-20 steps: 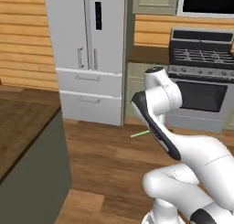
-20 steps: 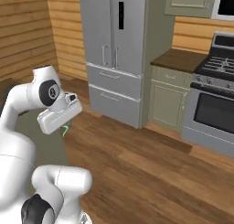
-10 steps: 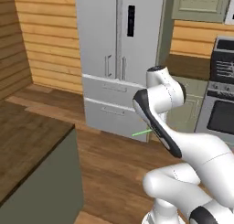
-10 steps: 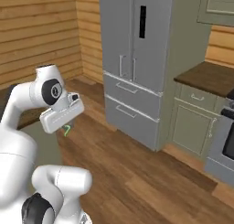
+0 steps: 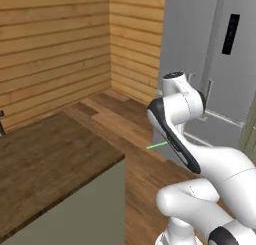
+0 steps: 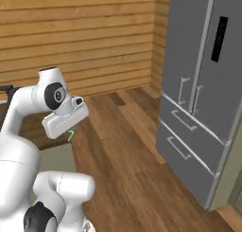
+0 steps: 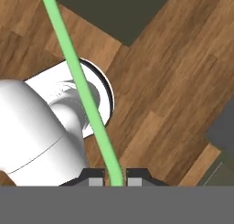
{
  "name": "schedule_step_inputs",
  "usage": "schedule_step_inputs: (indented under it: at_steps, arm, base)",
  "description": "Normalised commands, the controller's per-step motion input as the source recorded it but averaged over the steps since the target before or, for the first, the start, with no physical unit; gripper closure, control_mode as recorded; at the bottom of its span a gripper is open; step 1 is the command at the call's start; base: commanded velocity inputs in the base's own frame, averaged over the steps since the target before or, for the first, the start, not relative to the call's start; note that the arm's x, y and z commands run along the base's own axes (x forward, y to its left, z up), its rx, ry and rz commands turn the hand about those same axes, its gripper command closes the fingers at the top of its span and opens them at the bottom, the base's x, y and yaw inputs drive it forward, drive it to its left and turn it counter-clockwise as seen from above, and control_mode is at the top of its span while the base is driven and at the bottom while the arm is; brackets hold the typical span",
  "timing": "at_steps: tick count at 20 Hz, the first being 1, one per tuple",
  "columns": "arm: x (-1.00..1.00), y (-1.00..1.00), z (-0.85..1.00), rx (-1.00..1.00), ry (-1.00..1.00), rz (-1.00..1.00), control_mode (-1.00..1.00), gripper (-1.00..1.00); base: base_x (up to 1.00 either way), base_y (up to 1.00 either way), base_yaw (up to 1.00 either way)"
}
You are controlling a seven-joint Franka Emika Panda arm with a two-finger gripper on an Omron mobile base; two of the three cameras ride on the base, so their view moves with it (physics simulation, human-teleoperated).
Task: Take a straw from the drawer in front and place it inside the glass cup on the dining counter.
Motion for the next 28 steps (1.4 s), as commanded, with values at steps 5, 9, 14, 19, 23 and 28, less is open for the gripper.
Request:
schedule_step_inputs:
  at_steps: [5,9,14,19,23,28]
  arm:
    - [0.0,0.0,0.0,0.0,0.0,0.0,1.0,1.0]
    - [0.0,0.0,0.0,0.0,0.0,0.0,1.0,1.0]
    - [0.0,0.0,0.0,0.0,0.0,0.0,1.0,1.0]
    - [0.0,0.0,0.0,0.0,0.0,0.0,1.0,1.0]
    - [0.0,0.0,0.0,0.0,0.0,0.0,1.0,1.0]
    - [0.0,0.0,0.0,0.0,0.0,0.0,1.0,1.0]
  base:
    - [1.0,-0.46,0.54]
    - [1.0,-0.62,0.48]
    - [1.0,-0.55,0.48]
    - [1.0,-0.43,0.44]
    - [0.79,-0.8,0.38]
    - [-0.02,-1.0,0.25]
